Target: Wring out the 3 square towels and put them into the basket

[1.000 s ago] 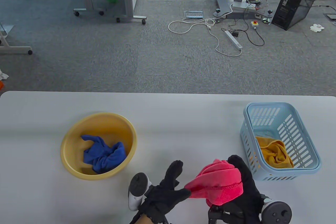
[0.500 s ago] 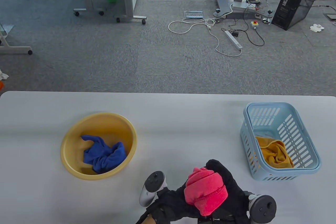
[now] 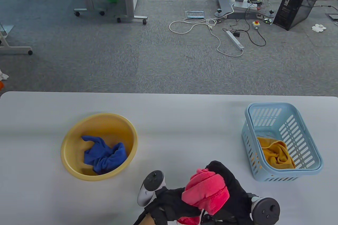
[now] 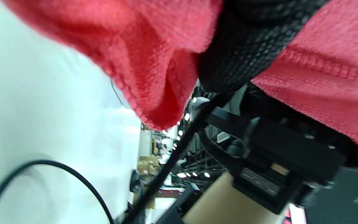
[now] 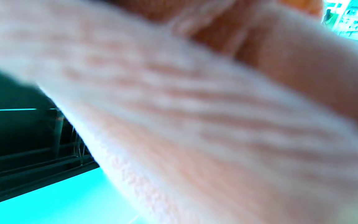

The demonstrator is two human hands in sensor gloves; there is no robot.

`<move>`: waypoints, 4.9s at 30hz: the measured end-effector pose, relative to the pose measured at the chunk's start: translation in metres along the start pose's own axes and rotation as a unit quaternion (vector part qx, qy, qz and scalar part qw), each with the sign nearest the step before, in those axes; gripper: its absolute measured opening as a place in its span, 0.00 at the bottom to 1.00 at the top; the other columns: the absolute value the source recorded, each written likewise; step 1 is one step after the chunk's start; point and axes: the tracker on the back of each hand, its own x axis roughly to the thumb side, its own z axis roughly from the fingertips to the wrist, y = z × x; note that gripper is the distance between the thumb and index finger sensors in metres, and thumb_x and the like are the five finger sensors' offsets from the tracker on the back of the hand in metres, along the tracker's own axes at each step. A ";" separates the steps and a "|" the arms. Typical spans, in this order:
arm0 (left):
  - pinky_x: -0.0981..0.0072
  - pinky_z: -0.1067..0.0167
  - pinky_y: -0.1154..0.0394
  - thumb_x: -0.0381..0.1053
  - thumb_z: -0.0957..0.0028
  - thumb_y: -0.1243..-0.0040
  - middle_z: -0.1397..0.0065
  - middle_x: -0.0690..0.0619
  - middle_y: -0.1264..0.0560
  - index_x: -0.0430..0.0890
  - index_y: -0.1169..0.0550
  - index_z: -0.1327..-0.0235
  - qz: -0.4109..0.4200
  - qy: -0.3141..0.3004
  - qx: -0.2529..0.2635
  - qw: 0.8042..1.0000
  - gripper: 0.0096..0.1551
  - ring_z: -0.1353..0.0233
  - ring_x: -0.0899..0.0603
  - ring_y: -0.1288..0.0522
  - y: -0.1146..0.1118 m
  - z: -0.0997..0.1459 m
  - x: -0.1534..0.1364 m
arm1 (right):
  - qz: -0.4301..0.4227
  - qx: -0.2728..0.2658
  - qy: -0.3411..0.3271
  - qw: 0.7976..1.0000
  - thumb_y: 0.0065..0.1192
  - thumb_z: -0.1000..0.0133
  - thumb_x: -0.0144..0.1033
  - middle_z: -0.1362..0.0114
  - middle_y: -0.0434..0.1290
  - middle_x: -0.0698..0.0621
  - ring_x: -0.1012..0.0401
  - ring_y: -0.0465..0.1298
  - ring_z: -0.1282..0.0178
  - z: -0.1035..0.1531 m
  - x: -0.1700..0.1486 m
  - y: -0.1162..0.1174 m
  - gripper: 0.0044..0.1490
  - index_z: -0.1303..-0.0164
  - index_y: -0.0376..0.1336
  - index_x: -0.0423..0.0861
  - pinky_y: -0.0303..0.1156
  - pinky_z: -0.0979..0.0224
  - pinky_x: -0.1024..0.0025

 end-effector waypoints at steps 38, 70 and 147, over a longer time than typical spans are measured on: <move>0.25 0.29 0.44 0.66 0.37 0.40 0.18 0.49 0.35 0.61 0.29 0.24 0.364 -0.152 0.188 0.899 0.29 0.17 0.34 0.38 -0.006 0.009 -0.006 | 0.011 0.038 0.124 0.991 0.70 0.43 0.57 0.19 0.60 0.37 0.36 0.64 0.23 0.007 -0.038 0.028 0.40 0.24 0.61 0.50 0.56 0.22 0.32; 0.26 0.28 0.46 0.62 0.35 0.40 0.14 0.47 0.44 0.62 0.34 0.20 0.215 -0.178 0.219 0.935 0.30 0.15 0.33 0.44 0.012 0.021 0.014 | 0.095 0.192 0.052 0.975 0.80 0.51 0.64 0.17 0.22 0.29 0.27 0.31 0.19 -0.001 -0.009 0.029 0.85 0.17 0.23 0.41 0.39 0.22 0.21; 0.27 0.39 0.33 0.67 0.35 0.41 0.15 0.38 0.53 0.52 0.51 0.13 0.192 -0.045 0.245 0.949 0.48 0.20 0.24 0.46 0.030 0.044 0.017 | 0.249 -0.015 0.063 0.966 0.87 0.48 0.37 0.36 0.73 0.40 0.52 0.83 0.61 0.006 -0.022 0.010 0.51 0.21 0.55 0.52 0.84 0.66 0.72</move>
